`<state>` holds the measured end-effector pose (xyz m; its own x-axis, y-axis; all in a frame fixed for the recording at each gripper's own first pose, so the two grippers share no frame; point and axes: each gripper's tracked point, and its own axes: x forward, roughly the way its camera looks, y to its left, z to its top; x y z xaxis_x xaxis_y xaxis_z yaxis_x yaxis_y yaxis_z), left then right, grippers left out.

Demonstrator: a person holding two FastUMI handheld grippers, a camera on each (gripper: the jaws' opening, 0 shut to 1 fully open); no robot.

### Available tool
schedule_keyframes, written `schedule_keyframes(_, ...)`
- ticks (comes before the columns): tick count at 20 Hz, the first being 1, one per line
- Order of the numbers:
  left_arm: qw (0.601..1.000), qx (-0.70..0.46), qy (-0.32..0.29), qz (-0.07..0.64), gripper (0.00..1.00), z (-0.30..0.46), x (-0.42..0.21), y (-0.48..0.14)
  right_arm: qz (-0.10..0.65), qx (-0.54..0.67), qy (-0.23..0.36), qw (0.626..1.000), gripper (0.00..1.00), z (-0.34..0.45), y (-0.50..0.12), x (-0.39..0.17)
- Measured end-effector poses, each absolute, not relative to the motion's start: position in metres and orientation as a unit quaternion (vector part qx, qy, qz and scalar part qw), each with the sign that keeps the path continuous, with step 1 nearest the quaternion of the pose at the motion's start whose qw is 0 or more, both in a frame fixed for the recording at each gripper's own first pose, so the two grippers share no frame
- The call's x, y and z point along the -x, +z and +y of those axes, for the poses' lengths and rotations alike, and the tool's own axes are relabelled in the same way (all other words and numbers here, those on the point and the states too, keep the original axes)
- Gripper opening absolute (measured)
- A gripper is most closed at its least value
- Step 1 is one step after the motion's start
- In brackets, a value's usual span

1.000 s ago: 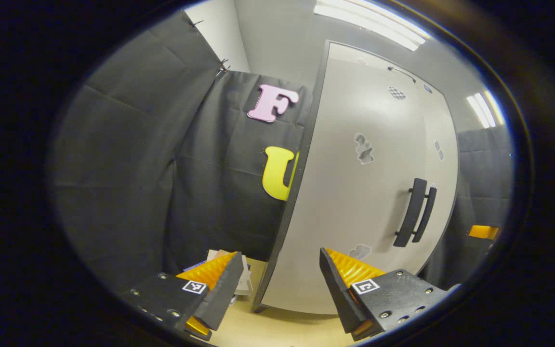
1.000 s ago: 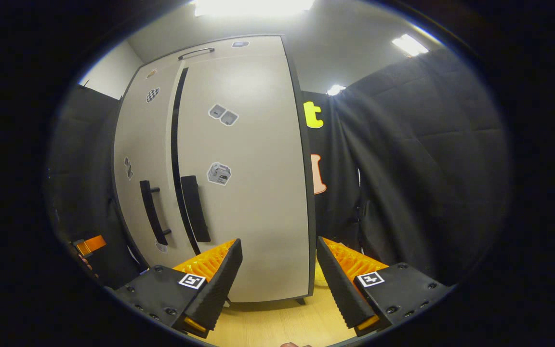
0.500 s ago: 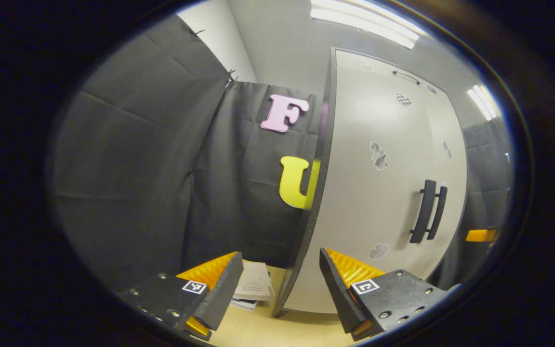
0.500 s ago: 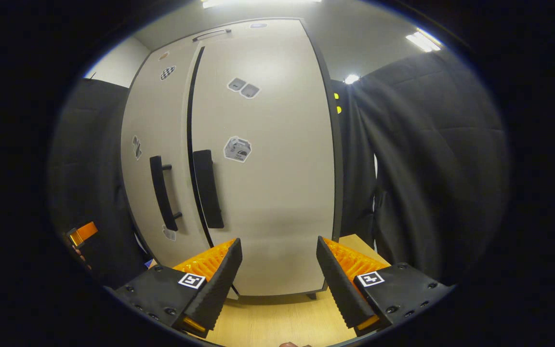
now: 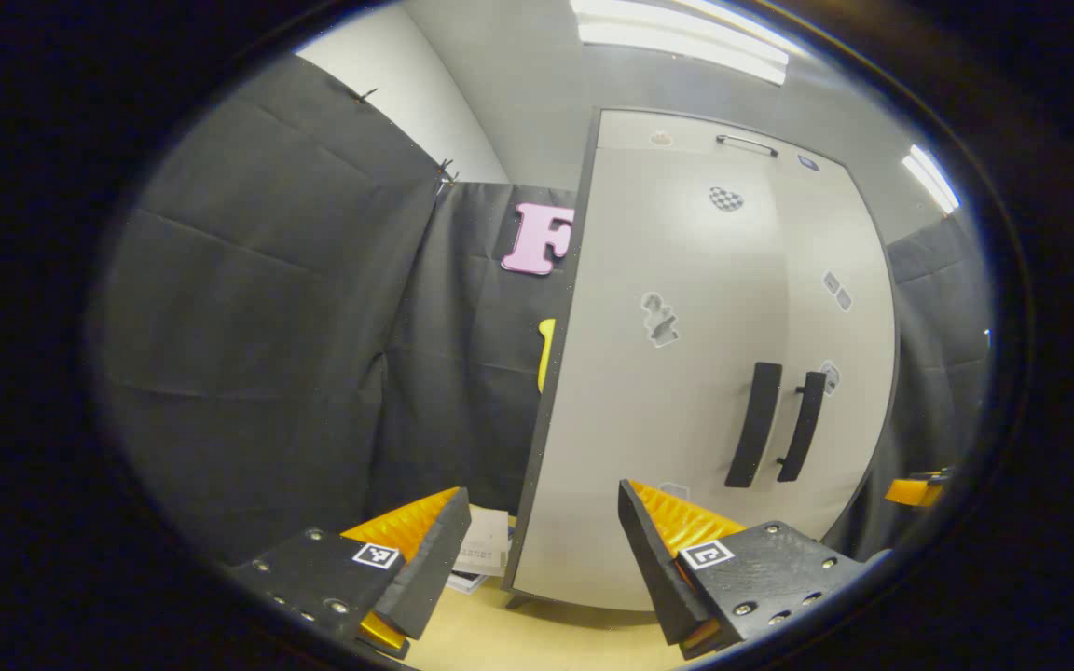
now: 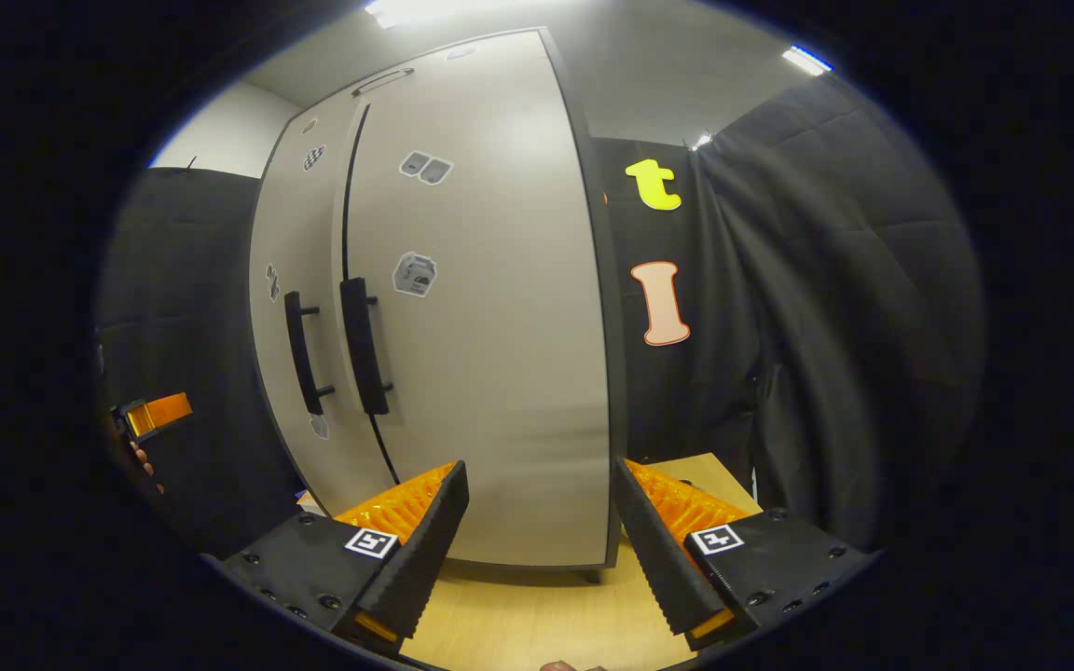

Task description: Grab one shoe with the right hand and put it into the shoe cabinet, grab the other shoe with the left hand and put it into the shoe cabinet; then close the right door with the right hand and the left door with the left hand.

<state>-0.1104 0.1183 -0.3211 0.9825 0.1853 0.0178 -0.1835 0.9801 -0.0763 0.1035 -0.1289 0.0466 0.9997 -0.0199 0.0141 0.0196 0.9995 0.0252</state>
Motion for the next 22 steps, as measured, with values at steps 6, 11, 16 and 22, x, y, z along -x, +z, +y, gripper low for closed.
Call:
schedule_keyframes(6, 0.992, 0.02, 0.124, -0.026, 0.95, -0.011, 0.12, -0.335, -0.022, -0.037, 0.022, 0.999, 0.98, -0.244, 0.038, -0.107)
schedule_keyframes(11, 0.99, -0.016, 0.138, -0.011, 0.95, -0.082, 0.115, -0.347, -0.016, -0.052, 0.02, 0.998, 0.98, -0.309, 0.033, -0.112)
schedule_keyframes(16, 0.987, -0.025, 0.156, 0.003, 0.89, -0.098, 0.133, -0.355, -0.011, -0.064, 0.034, 0.997, 0.98, -0.316, 0.031, -0.114)
schedule_keyframes(22, 0.989, -0.026, 0.145, 0.016, 0.95, -0.096, 0.14, -0.35, -0.004, -0.06, 0.046, 0.997, 0.98, -0.292, 0.026, -0.12)
